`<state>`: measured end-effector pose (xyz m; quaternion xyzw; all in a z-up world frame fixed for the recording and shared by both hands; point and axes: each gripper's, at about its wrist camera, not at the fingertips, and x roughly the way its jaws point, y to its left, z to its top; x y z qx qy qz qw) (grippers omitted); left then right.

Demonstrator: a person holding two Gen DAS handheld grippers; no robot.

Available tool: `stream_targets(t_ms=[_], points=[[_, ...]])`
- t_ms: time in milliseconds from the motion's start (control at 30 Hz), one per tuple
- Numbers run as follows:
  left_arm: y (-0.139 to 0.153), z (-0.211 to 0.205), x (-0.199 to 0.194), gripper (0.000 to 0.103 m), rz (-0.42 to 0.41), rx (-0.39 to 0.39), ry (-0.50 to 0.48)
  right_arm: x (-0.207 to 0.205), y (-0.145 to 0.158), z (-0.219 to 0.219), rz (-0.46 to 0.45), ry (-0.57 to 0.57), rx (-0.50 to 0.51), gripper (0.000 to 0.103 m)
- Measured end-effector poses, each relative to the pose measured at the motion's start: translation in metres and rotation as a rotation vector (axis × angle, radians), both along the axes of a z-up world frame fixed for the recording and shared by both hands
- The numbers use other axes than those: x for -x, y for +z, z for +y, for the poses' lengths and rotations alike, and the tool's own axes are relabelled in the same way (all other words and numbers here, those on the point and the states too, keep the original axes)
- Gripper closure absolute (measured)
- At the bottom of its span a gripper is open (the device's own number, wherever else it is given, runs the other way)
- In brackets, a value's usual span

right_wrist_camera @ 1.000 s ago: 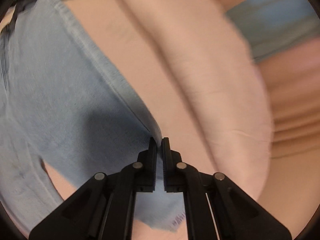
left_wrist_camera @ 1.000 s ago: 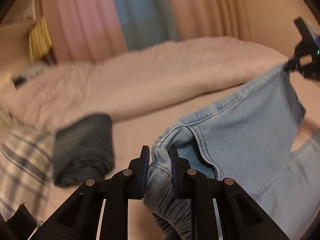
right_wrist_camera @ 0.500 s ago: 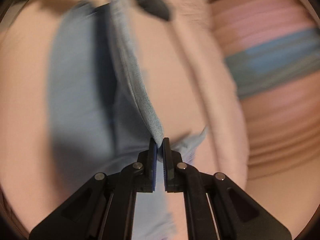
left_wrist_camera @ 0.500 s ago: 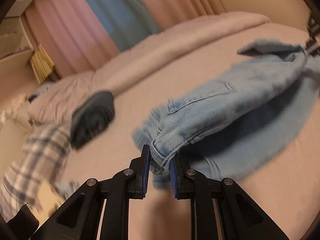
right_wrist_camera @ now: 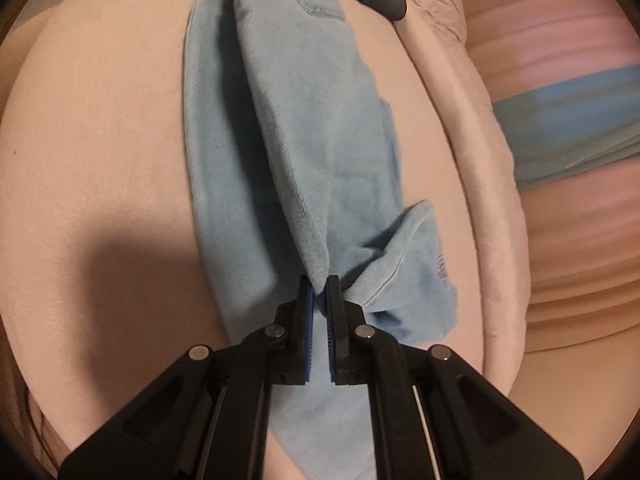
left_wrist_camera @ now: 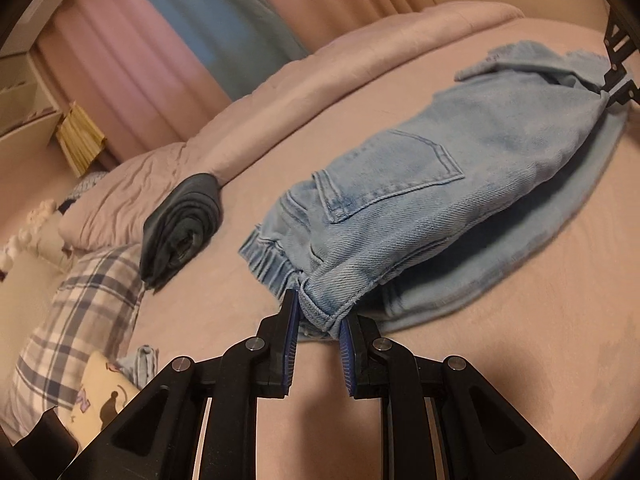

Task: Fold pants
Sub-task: 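Lift the jeans with both grippers and fold one leg over the other, then lower the folded jeans onto the bed and open both grippers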

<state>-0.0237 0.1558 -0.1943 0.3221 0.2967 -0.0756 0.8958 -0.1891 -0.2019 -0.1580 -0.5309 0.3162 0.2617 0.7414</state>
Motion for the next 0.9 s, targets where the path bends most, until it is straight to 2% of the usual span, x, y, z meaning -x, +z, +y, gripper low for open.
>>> stream_targets(t_ms=[133,300,333,467,533,567,600,667,767,833,900], points=[[0.003,0.004,0.01,0.084,0.006,0.011,-0.006,0.005,-0.015,-0.003,0.017,0.026,0.021,0.096],[-0.019,-0.004,0.018,0.084,0.049,-0.077,-0.049,0.0,-0.01,-0.01,0.058,0.003,-0.015,0.096],[-0.023,-0.005,0.019,0.081,0.046,-0.095,-0.054,0.0,-0.013,-0.01,0.067,0.004,-0.011,0.095],[-0.022,-0.006,0.027,0.05,0.094,-0.116,-0.068,-0.009,-0.019,-0.013,0.094,0.001,-0.032,0.093],[-0.011,0.004,0.033,0.043,0.143,-0.096,-0.047,-0.018,-0.007,-0.018,0.156,-0.039,-0.082,0.089],[-0.004,0.01,0.037,0.039,0.146,-0.068,-0.032,-0.022,0.005,-0.025,0.221,-0.067,-0.127,0.082],[0.006,0.02,0.041,0.037,0.144,-0.013,-0.004,-0.024,0.015,-0.033,0.27,-0.083,-0.169,0.068],[0.025,0.037,0.042,0.037,0.135,0.104,0.057,-0.03,0.046,-0.053,0.348,-0.126,-0.324,0.051],[0.057,0.057,0.034,0.035,0.084,0.357,0.141,-0.057,0.081,-0.076,0.358,-0.228,-0.545,0.049],[0.071,0.053,0.02,0.035,0.057,0.471,0.163,-0.09,0.09,-0.078,0.327,-0.351,-0.611,0.044],[0.078,0.036,0.006,0.035,0.062,0.573,0.142,-0.135,0.087,-0.075,0.328,-0.5,-0.647,0.043]])
